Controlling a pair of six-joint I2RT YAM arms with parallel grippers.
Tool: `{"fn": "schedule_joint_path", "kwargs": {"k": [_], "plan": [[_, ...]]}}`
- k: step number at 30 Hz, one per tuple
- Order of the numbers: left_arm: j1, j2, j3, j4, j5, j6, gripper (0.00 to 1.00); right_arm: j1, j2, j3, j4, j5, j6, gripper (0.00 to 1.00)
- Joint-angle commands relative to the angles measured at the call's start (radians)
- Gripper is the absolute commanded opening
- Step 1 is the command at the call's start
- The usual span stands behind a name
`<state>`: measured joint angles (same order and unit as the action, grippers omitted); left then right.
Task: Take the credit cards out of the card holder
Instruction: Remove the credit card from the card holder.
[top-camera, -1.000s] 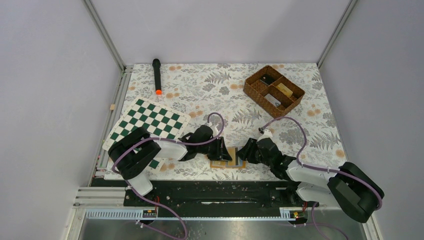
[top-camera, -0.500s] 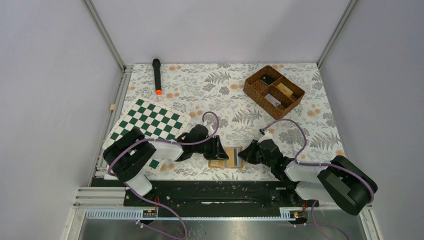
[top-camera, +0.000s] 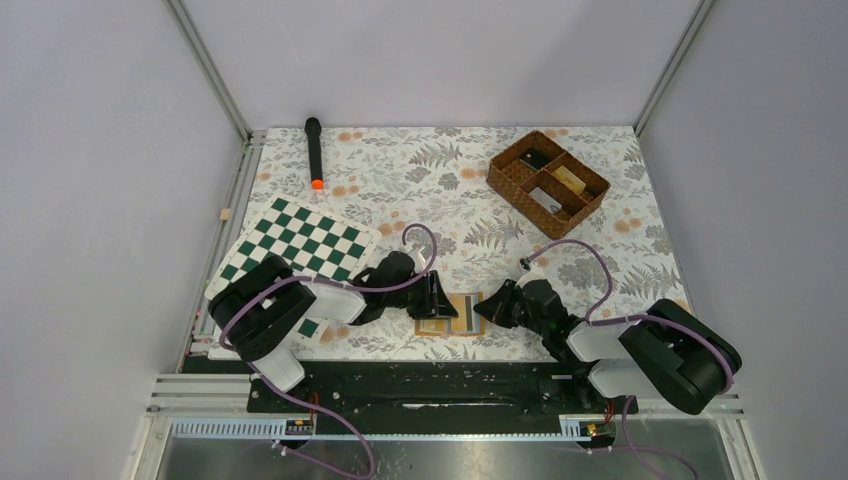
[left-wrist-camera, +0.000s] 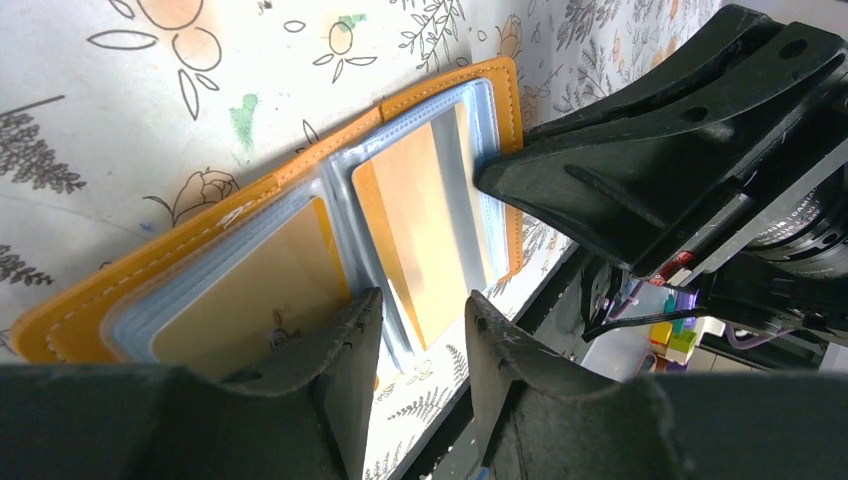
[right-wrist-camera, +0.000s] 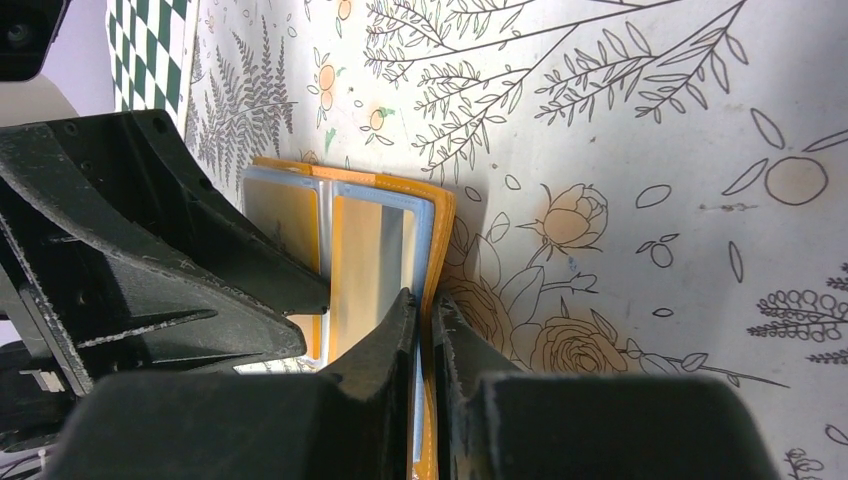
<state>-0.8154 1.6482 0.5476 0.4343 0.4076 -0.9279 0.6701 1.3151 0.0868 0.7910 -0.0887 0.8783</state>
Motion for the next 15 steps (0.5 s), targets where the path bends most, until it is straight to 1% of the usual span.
{"fn": "schedule_joint_path", "kwargs": {"k": [1, 4, 9, 12, 15], "plan": [[-0.002, -0.026, -0.052, -0.041, -0.145, 0.012, 0.38, -0.009, 0.025, -0.041, -0.115, 0.01, -0.022, 0.0], [-0.016, -0.022, -0.033, -0.063, -0.168, 0.006, 0.39, -0.008, 0.019, -0.041, -0.115, 0.009, -0.018, 0.0], [-0.028, 0.014, -0.028, -0.028, -0.154, -0.025, 0.39, -0.007, 0.015, -0.041, -0.116, 0.009, -0.013, 0.0], [-0.04, 0.022, -0.016, -0.067, -0.188, -0.026, 0.38, -0.008, 0.02, -0.041, -0.115, 0.008, -0.009, 0.0], [-0.053, 0.032, -0.016, -0.054, -0.189, -0.041, 0.38, -0.008, 0.027, -0.041, -0.108, 0.006, -0.007, 0.0]]}}
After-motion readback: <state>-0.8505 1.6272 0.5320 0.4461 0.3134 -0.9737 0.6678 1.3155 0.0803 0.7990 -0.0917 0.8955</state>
